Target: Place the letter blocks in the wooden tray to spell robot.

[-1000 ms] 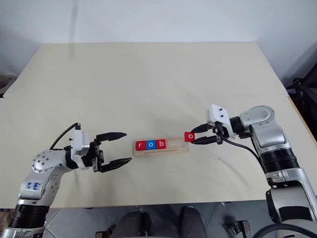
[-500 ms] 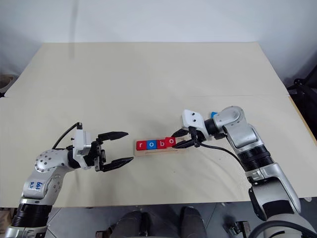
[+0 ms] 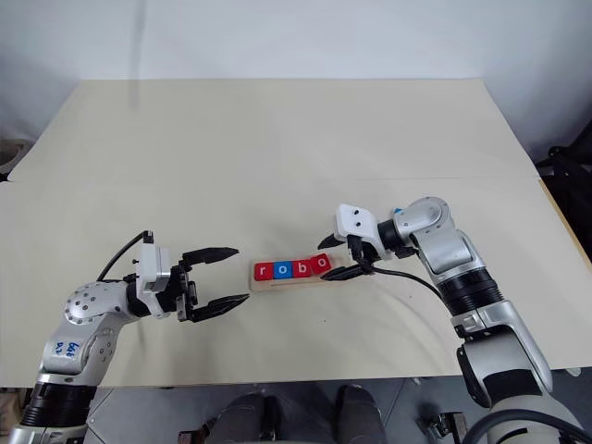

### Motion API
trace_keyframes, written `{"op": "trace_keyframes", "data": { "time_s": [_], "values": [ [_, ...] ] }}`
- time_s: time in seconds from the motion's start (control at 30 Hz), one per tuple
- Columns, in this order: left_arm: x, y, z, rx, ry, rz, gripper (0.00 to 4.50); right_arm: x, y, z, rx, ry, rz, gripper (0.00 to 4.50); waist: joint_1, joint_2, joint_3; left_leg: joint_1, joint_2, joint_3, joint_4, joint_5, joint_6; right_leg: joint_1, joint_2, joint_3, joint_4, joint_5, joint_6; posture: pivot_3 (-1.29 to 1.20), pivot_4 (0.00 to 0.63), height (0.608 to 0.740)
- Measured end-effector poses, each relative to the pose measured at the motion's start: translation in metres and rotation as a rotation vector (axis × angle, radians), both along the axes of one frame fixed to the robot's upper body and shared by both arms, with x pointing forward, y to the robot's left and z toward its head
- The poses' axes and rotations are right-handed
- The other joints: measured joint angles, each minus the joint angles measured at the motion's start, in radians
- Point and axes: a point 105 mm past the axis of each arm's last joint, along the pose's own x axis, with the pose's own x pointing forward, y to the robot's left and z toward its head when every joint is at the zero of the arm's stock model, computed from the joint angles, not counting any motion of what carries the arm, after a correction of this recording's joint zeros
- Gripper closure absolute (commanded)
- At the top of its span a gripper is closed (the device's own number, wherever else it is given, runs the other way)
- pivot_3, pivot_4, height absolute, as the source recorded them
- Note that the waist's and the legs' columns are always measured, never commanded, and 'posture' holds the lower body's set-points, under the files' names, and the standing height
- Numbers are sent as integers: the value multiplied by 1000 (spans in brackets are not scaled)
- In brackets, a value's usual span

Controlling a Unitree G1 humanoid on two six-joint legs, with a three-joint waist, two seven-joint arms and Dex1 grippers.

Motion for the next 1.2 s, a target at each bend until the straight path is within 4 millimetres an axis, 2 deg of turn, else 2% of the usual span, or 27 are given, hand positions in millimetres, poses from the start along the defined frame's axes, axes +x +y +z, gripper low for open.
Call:
{"op": "trace_keyframes", "data": {
  "time_s": [0.27, 0.3, 0.37, 0.5, 0.57, 0.73, 0.9, 1.2],
  "values": [
    [0, 0, 0, 0, 0, 0, 0, -4, -4, 0, 20, 15, -5, 37, 2, 0, 0, 0, 0, 0, 0, 0, 0, 0, 0, 0, 0, 0, 0, 0, 150, 740],
    [0, 0, 0, 0, 0, 0, 0, -6, -6, -1, 21, 22, -7, 208, 3, 0, 0, 0, 0, 0, 0, 0, 0, 0, 0, 0, 0, 0, 0, 0, 150, 740],
    [0, 0, 0, 0, 0, 0, 0, -7, -11, -2, 33, 28, -24, 690, 2, 0, 0, 0, 0, 0, 0, 0, 0, 0, 0, 0, 0, 0, 0, 0, 150, 740],
    [0, 0, 0, 0, -1, -1, 0, -1, -18, 2, 56, 6, -73, 2032, 0, 0, 0, 0, 0, 0, 0, 0, 0, 0, 0, 0, 0, 0, 0, 0, 150, 740],
    [0, 0, 1, -1, -2, -2, 0, 7, -21, 1, 67, -6, -111, 2817, -1, 0, 0, 0, 0, 0, 0, 0, 0, 0, 0, 0, 0, 0, 0, 0, 150, 740],
    [0, -1, 1, -1, -2, -4, 0, 24, -21, -2, 81, -46, -173, 4455, -1, 0, 0, 0, 0, 0, 0, 0, 0, 0, 0, 0, 0, 0, 0, 0, 150, 740],
    [0, -1, 1, -1, -2, -3, 0, 25, -12, -11, 71, -52, -162, 4484, 0, 0, 0, 0, 0, 0, 0, 0, 0, 0, 0, 0, 0, 0, 0, 0, 150, 740],
    [1, -1, 1, -2, -2, 1, 0, 12, -8, -13, 47, -12, -97, 4484, 0, 0, 0, 0, 0, 0, 0, 0, 0, 0, 0, 0, 0, 0, 0, 0, 150, 740]
  ]
}}
